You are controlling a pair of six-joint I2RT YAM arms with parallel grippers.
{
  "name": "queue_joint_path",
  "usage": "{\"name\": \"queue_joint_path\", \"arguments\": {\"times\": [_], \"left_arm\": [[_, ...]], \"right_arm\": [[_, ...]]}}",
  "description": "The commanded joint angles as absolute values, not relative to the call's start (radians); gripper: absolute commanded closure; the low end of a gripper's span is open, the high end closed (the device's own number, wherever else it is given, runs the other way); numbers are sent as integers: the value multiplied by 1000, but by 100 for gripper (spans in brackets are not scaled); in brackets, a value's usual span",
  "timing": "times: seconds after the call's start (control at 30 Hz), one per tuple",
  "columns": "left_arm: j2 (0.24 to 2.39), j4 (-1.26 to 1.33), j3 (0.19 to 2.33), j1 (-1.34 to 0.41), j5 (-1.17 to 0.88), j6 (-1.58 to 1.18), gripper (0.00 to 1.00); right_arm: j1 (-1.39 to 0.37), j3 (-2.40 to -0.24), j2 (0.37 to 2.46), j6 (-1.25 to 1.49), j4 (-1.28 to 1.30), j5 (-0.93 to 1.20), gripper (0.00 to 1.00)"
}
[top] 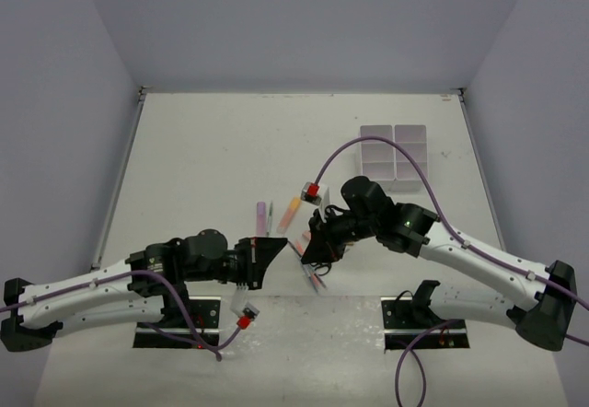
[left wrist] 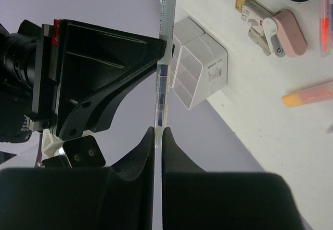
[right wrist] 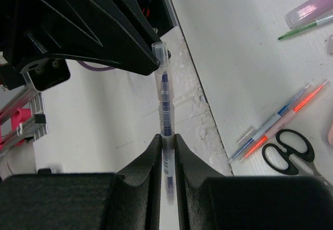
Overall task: Sort the stationery into containers
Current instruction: Close the pen cap on the pen.
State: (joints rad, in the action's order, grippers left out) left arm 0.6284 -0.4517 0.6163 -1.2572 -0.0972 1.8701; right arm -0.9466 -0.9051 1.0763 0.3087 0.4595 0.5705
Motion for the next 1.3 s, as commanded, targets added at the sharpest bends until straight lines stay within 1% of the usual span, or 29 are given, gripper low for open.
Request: {"name": "queue_joint_path", "arguments": {"times": [0.0, 0.17, 0.23, 0.43, 0.53, 0.7, 0.93, 1.07, 1.27], "left_arm": [[624, -447, 650, -1268, -190, 1850, 100], [639, -424, 668, -1268, -207, 1839, 100], [641, -423, 679, -1269, -219, 1835, 98], [643, -423, 701, -1269, -248, 1840, 99], [644, -433, 704, -1268, -257, 1859, 97], [643, -436, 710, -1270, -254, 1887, 93], [632, -426, 704, -1269, -234, 1883, 93], [605, -413, 715, -1269, -240, 1815, 91], [585, -376, 717, -1269, -275, 1597, 84]], "right_arm": [[-933, -925, 1068, 301, 366, 596, 100], [-934, -899, 1041, 324, 280, 607, 100], [-934, -894, 1039, 324, 265, 614, 100], [-934, -904, 1056, 300, 283, 650, 100], [-935, -904, 1051, 293, 293, 657, 100], [-936, -886, 1019, 302, 277, 619, 100], [-935, -848, 1010, 334, 209, 558, 100], [-933, -832, 978, 341, 180, 476, 100], [-933, -828, 927, 328, 165, 393, 100]]}}
